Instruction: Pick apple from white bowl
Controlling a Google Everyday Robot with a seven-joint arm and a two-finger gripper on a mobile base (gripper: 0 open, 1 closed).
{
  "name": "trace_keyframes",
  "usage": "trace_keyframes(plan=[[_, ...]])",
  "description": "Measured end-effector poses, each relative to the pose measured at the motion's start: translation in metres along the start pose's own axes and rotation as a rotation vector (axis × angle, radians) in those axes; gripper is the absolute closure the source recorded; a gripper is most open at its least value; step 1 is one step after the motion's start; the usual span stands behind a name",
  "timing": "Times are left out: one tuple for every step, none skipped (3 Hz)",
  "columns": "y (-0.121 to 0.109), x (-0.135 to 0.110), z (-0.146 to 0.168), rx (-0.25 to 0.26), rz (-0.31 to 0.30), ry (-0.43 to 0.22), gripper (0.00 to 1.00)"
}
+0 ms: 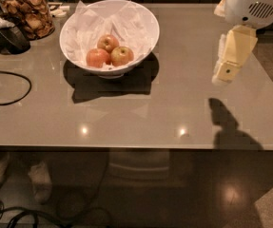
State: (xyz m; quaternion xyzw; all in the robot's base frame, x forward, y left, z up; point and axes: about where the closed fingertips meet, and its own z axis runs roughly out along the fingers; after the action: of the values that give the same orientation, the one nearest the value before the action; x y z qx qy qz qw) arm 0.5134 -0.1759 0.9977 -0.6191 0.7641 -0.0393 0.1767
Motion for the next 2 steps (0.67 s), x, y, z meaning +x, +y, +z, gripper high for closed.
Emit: trace_keyframes(plan=[[-0.011, -0.014, 0.015, -0.015, 0.024, -0.024, 0.0], [-0.027, -0.037, 0.035, -0.057, 0.006, -0.022, 0.07]])
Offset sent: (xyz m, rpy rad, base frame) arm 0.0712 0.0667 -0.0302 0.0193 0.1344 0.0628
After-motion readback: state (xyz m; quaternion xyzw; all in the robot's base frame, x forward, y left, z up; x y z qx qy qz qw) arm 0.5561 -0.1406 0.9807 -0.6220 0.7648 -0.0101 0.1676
